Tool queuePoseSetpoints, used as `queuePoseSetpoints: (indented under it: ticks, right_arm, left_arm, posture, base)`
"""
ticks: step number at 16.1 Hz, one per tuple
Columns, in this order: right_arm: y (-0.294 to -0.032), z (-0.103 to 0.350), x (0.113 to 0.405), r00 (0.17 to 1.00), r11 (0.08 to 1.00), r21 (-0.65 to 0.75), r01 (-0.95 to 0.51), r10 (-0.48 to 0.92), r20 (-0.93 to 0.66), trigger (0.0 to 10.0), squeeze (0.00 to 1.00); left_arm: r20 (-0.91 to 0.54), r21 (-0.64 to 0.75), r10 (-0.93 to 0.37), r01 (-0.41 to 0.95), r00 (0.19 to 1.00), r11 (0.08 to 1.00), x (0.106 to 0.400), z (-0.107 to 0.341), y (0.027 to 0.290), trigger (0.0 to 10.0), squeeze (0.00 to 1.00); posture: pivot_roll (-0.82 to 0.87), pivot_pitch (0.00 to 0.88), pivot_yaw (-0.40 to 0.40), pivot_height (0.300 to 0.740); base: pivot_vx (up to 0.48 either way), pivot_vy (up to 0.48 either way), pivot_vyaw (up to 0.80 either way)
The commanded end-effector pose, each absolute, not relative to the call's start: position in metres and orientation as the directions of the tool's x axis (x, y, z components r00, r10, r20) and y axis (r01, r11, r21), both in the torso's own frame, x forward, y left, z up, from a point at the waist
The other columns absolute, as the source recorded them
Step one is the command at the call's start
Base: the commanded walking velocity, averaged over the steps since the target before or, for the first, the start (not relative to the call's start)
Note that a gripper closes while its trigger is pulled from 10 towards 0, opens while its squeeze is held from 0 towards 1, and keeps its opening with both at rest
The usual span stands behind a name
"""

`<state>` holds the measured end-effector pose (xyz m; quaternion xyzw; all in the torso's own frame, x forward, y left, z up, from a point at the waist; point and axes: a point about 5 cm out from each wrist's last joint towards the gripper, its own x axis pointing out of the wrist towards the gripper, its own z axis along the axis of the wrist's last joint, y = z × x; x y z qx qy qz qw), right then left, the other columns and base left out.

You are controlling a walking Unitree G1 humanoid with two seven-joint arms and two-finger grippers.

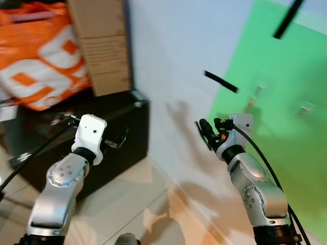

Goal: Hang keys on a hook

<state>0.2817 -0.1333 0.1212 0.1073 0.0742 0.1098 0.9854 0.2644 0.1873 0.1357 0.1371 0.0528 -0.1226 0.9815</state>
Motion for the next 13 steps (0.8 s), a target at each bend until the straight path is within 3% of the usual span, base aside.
queuePoseSetpoints:
  ticks: [1, 2, 4, 6, 13]
  right_arm:
    - [-0.139, 0.117, 0.282, 0.968, 0.959, 0.231, -0.164, 0.201, -0.151, 10.0, 1.0]
    - [-0.14, 0.117, 0.283, 0.97, 0.961, 0.224, -0.164, 0.199, -0.141, 10.0, 1.0]
    - [-0.149, 0.113, 0.283, 0.981, 0.991, 0.078, -0.111, 0.122, -0.153, 10.0, 1.0]
    - [-0.154, 0.109, 0.282, 0.98, 0.99, 0.128, -0.057, 0.08, -0.181, 10.0, 1.0]
    - [-0.149, 0.111, 0.284, 0.977, 0.99, 0.103, -0.099, 0.116, -0.176, 10.0, 1.0]
  left_arm:
    - [-0.132, 0.259, -0.215, 0.244, 0.967, 0.935, 0.264, 0.137, 0.184, 10.0, 0.0]
    - [-0.13, 0.268, -0.209, 0.237, 0.969, 0.934, 0.264, 0.137, 0.184, 10.0, 0.0]
    - [-0.124, 0.293, -0.191, 0.219, 0.974, 0.931, 0.265, 0.137, 0.185, 10.0, 0.0]
    - [-0.122, 0.296, -0.184, 0.213, 0.975, 0.931, 0.265, 0.137, 0.185, 10.0, 0.0]
    - [-0.121, 0.285, -0.18, 0.208, 0.976, 0.936, 0.269, 0.137, 0.182, 10.0, 0.0]
  posture:
    - [0.04, 0.0, -0.064, 0.74]
    - [0.04, 0.0, -0.066, 0.74]
    - [0.05, 0.0, -0.071, 0.74]
    - [0.05, 0.0, -0.07, 0.74]
    - [0.04, 0.0, -0.079, 0.74]
  base:
    - [0.0, 0.0, 0.8]
    - [0.0, 0.0, 0.8]
    - [0.0, 0.0, 0.0]
    - [0.247, 0.0, 0.0]
    - [0.249, 0.0, 0.0]
